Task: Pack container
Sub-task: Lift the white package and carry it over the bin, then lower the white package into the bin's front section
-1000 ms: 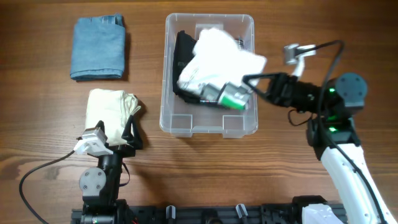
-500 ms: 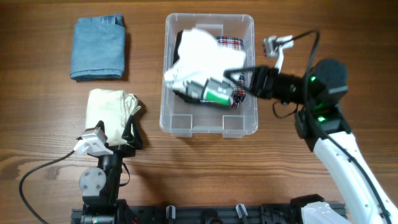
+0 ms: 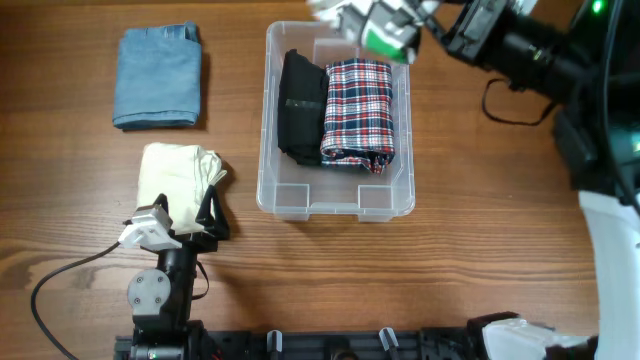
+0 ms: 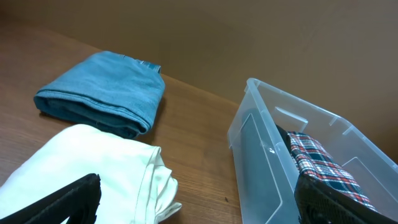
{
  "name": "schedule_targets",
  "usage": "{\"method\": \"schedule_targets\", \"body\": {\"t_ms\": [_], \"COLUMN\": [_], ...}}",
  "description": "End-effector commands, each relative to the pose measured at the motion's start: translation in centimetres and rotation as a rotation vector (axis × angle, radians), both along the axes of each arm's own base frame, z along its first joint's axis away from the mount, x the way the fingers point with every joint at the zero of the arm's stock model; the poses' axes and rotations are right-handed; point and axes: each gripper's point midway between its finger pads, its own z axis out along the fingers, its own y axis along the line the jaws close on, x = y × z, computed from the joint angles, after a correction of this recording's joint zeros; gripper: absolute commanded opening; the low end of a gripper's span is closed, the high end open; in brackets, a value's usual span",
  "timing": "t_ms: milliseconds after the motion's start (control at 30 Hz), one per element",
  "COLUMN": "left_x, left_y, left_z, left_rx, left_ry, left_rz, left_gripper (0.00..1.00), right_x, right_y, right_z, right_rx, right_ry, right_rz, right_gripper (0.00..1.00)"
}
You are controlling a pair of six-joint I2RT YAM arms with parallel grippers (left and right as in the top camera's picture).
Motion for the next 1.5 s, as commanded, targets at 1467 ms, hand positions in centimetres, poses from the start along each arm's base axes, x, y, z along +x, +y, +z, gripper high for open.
{"method": "schedule_targets", "body": {"t_ms": [1467], "left_x": [0.0], "left_y": [0.0], "left_z": [-0.3], "left_rx": [0.019], "left_ry": [0.007], "left_rz": [-0.006], "left_gripper": [1.0], "right_x": [-2.4], "right_y": [3.6], "right_z": [-33.7], "right_rx": [-1.008], "right_ry": [0.663], "right_rz": [0.317], "right_gripper": [0.43]}}
